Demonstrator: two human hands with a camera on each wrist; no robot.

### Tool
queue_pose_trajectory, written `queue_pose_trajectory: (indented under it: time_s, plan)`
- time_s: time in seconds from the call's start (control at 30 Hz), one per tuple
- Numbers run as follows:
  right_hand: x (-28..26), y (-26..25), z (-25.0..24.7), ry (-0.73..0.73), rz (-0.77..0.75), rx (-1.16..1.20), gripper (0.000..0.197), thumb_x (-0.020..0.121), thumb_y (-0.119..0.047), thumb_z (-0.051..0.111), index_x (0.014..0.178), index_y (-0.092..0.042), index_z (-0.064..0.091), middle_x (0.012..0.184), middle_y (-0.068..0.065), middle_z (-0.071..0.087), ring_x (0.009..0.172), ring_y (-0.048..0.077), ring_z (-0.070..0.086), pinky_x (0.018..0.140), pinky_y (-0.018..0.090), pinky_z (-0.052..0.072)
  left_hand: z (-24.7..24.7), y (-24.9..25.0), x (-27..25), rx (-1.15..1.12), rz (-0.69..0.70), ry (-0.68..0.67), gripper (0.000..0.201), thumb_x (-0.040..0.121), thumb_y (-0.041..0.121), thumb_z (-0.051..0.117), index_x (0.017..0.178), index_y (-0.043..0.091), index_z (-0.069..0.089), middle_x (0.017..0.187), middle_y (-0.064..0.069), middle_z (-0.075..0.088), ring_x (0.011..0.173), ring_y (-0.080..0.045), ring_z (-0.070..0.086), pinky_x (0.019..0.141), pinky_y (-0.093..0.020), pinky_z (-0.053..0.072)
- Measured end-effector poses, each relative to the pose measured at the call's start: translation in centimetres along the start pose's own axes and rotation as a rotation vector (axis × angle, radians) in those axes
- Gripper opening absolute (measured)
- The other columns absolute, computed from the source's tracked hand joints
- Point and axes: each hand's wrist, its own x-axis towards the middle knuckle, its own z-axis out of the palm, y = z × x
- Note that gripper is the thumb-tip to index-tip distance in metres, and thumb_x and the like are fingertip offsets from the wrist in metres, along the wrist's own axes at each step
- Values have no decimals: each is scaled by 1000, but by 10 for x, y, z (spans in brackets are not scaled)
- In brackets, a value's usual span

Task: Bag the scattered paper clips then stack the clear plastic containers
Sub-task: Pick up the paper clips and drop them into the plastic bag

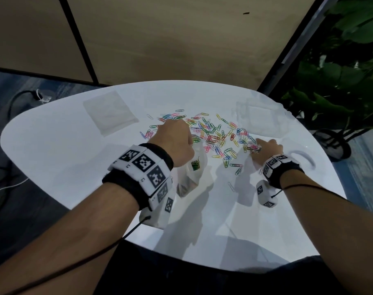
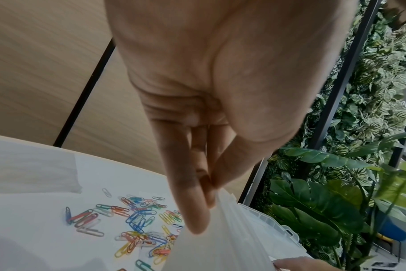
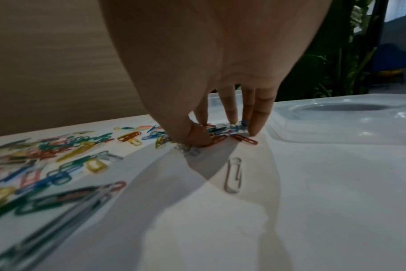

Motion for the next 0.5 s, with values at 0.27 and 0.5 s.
queue_pose_trajectory:
  time_s: [0.27, 0.5]
  plan:
    - [-17, -9, -3, 123, -179, 65, 22, 87, -9, 59, 99, -10, 77, 99, 13, 74, 98, 33, 66, 84, 33, 53, 3, 8, -1, 3, 6, -13, 30, 90, 1, 54, 109, 9, 75, 67, 6, 54, 80, -20, 61, 78, -26, 54]
    - [-29, -10, -29, -292, 146, 1118, 19, 79, -6, 78, 97, -4, 74, 114, 10, 72, 100, 21, 69, 90, 31, 57, 6, 12, 1, -17, 6, -23, 28, 92, 1, 54, 109, 8, 75, 72, 2, 57, 85, -24, 66, 79, -29, 56]
